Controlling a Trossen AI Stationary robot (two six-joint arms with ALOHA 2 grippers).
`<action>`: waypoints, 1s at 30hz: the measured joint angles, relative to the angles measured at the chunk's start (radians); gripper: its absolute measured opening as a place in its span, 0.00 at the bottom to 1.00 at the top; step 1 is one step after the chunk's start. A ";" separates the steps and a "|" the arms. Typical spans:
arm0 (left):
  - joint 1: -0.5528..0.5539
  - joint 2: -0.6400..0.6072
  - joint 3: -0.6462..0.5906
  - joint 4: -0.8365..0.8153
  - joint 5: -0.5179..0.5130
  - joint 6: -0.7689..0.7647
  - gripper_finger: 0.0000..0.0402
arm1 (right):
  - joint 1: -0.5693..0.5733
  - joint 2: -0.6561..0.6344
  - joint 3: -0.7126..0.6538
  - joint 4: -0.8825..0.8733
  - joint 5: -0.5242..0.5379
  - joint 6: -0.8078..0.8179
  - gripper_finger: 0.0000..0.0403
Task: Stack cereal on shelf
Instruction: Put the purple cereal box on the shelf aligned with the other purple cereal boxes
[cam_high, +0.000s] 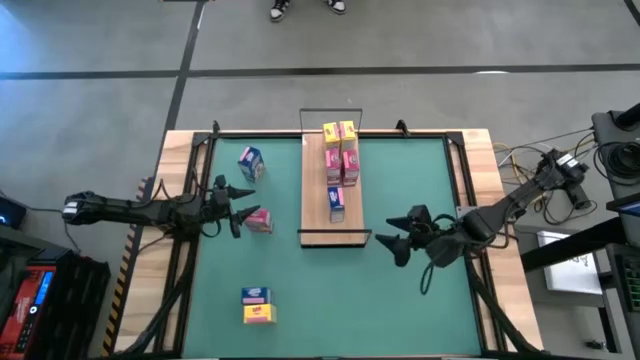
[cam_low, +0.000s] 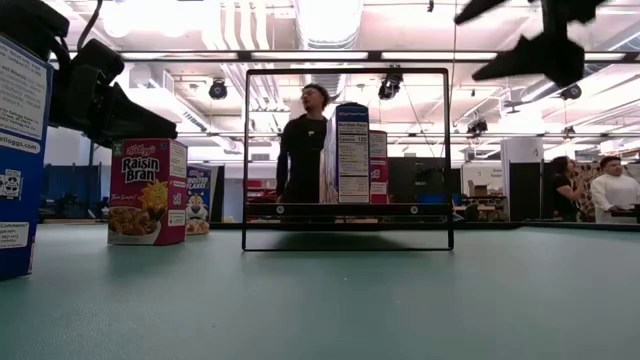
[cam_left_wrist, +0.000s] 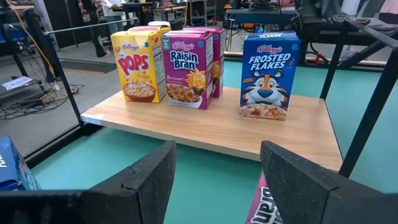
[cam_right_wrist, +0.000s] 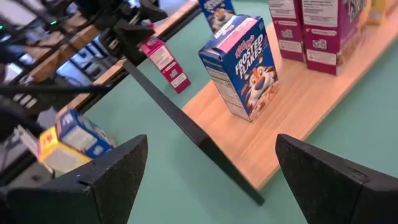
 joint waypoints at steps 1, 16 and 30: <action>0.000 0.000 0.000 0.000 0.000 0.000 0.54 | 0.000 -0.023 -0.041 0.046 0.000 -0.046 0.85; 0.000 0.000 0.000 0.000 0.000 0.000 0.54 | -0.002 -0.301 -0.419 0.436 -0.052 -0.453 0.85; 0.000 0.000 0.000 0.000 0.000 0.000 0.54 | -0.011 -0.418 -0.642 0.710 -0.051 -0.650 0.85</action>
